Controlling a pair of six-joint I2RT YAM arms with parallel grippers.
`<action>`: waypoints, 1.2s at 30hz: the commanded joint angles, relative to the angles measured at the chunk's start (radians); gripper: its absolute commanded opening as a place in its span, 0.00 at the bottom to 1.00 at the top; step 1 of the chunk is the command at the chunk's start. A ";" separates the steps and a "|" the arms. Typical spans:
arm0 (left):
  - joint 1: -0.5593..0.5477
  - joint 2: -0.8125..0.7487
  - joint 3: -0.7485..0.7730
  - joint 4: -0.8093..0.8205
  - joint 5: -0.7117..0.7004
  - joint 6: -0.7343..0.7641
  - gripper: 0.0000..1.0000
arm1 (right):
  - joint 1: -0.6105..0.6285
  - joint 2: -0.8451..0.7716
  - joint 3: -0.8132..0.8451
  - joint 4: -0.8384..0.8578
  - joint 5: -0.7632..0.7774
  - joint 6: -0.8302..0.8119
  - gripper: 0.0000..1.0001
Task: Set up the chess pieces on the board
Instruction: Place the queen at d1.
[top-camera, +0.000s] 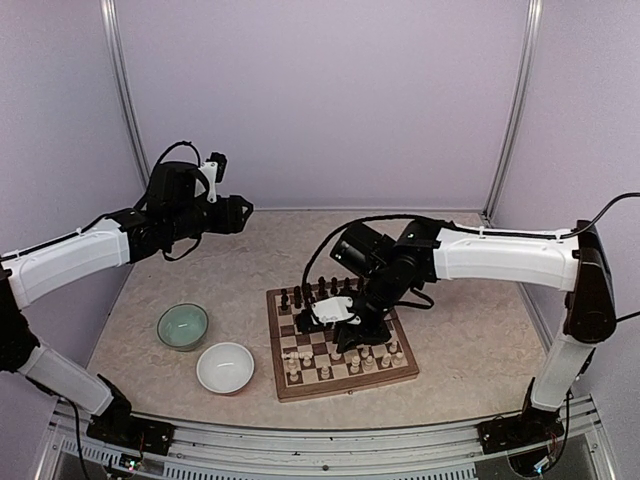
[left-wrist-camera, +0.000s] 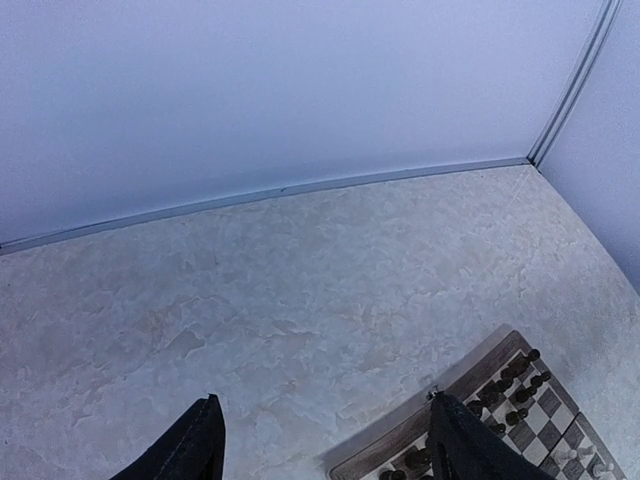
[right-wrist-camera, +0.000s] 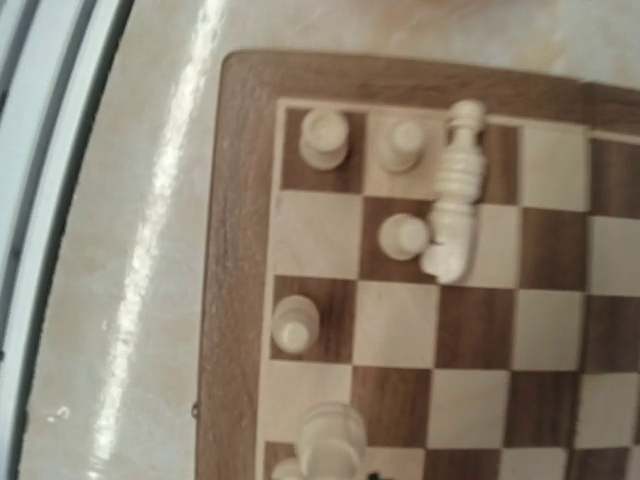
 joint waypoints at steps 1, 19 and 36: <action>-0.017 -0.027 0.009 -0.010 -0.003 0.017 0.70 | 0.031 0.061 0.031 -0.029 0.071 -0.009 0.00; -0.032 -0.058 0.008 -0.013 0.013 0.021 0.70 | 0.060 0.132 0.037 -0.043 0.101 -0.003 0.02; -0.033 -0.057 0.007 -0.012 0.019 0.028 0.70 | 0.080 0.160 0.044 -0.041 0.113 0.003 0.08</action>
